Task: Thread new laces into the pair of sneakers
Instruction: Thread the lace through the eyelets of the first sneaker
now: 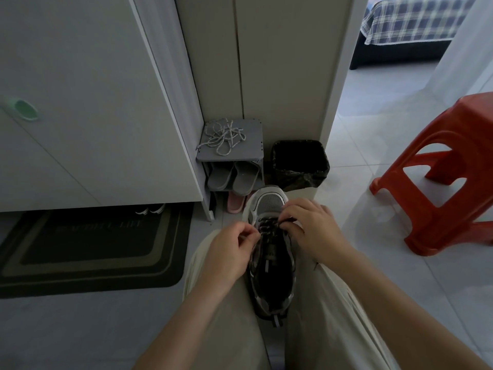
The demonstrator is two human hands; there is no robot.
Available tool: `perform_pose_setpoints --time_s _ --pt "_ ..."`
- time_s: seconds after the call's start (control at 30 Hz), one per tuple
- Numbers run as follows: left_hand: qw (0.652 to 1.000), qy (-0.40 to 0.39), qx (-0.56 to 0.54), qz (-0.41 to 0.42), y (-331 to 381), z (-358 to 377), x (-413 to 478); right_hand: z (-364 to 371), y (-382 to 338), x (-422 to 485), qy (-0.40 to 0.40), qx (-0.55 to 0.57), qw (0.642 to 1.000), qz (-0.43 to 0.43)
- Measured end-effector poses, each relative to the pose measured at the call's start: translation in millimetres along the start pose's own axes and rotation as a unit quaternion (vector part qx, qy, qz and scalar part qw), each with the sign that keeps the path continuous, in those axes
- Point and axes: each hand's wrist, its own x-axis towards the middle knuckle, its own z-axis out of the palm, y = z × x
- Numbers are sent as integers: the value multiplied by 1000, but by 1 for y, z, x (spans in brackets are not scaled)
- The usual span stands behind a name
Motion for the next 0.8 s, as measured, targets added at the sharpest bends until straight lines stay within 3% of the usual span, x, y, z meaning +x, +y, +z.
perform_pose_setpoints --time_s 0.13,0.3,0.47,0.6,0.8 --pt "1000 6 13 1 -2 -1 -8 -10 6 -10 32 -43 998 -24" --pt "999 26 -4 34 -4 4 -12 -26 21 -26 40 -79 996 6" --pt "999 36 -5 23 -7 5 -9 -51 25 -42 -49 55 995 73" --pt "999 36 -4 15 -11 8 -6 -39 30 -47 -97 -10 994 46" --pt "998 60 24 18 -13 5 1 -20 14 -45 -89 19 996 7"
